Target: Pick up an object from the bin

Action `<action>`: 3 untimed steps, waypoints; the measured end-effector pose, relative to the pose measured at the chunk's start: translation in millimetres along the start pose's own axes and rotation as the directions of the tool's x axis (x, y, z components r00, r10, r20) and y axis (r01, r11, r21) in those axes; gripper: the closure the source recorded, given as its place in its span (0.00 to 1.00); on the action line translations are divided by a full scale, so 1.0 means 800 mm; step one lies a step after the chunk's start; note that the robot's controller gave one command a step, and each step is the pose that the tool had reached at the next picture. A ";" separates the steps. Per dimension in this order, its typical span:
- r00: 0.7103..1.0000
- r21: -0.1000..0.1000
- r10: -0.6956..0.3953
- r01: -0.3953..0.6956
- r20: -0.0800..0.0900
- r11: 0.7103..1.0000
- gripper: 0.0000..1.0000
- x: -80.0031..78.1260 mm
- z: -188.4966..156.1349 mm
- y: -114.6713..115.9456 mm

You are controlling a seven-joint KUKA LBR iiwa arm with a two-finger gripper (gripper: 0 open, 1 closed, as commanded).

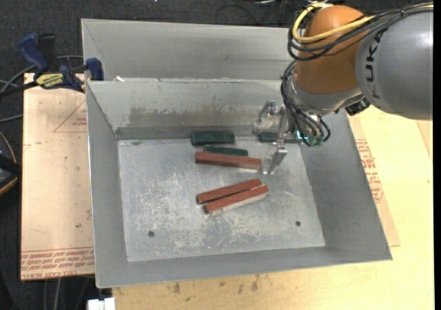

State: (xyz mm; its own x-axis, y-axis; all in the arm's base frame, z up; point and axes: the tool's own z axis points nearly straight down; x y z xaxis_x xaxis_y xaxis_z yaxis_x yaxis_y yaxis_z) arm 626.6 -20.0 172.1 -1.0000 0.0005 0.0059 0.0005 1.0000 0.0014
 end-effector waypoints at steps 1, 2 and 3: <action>1.000 0.001 0.000 0.000 0.007 1.000 0.00 -0.002 -0.006 0.000; 0.986 -0.001 -0.163 0.164 0.025 0.987 1.00 0.037 0.109 0.002; 0.986 -0.001 -0.163 0.163 0.025 0.987 1.00 0.037 0.109 0.002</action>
Offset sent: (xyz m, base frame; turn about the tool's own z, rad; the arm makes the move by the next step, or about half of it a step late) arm -0.0397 -0.0019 -0.1021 -0.1662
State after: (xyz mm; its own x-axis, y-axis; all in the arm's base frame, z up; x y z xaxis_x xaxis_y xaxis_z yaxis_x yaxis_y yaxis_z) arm 596.3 -18.5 85.0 -0.9865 -0.1629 -0.0196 -0.1630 0.9866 0.0028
